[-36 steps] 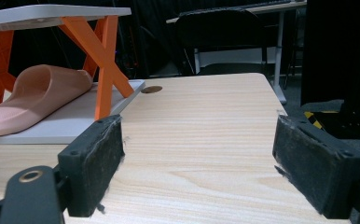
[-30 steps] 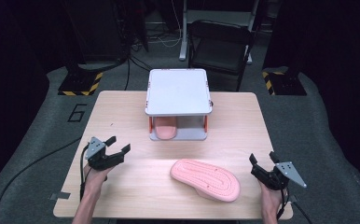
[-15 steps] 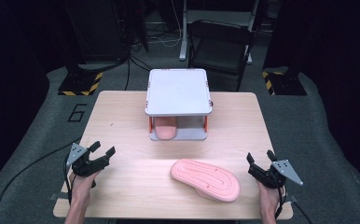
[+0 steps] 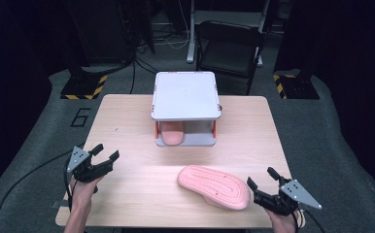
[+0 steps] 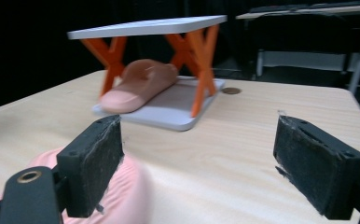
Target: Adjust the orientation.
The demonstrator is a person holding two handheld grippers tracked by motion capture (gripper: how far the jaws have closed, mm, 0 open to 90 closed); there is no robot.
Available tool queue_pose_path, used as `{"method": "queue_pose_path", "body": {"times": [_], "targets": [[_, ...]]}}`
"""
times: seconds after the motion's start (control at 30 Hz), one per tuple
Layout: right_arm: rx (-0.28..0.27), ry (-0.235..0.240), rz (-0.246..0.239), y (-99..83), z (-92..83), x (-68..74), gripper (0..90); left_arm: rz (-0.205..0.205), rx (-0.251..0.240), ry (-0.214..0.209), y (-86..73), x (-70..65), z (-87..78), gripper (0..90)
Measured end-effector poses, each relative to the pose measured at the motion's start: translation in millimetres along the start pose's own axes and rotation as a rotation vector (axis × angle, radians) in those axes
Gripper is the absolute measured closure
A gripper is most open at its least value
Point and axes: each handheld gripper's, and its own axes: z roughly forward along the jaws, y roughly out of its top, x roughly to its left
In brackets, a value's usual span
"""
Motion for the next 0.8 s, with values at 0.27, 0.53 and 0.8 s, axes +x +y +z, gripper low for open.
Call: {"method": "queue_pose_path", "body": {"times": [0.27, 0.53, 0.8], "targets": [[0.020, 0.126, -0.042, -1.4, -31.7, 37.0, 15.1, 0.002, 0.009, -0.006, -1.8, -2.2, 5.1, 24.7], [0.139, 0.124, -0.146, -22.8, -24.6, 59.9, 15.7, 0.001, 0.000, 0.005, -0.9, -1.4, 5.6, 24.6], [0.139, 0.055, -0.170, -25.1, -1.0, 39.9, 15.1, -0.014, -0.010, 0.026, -1.2, 3.1, 1.7, 24.9]]}}
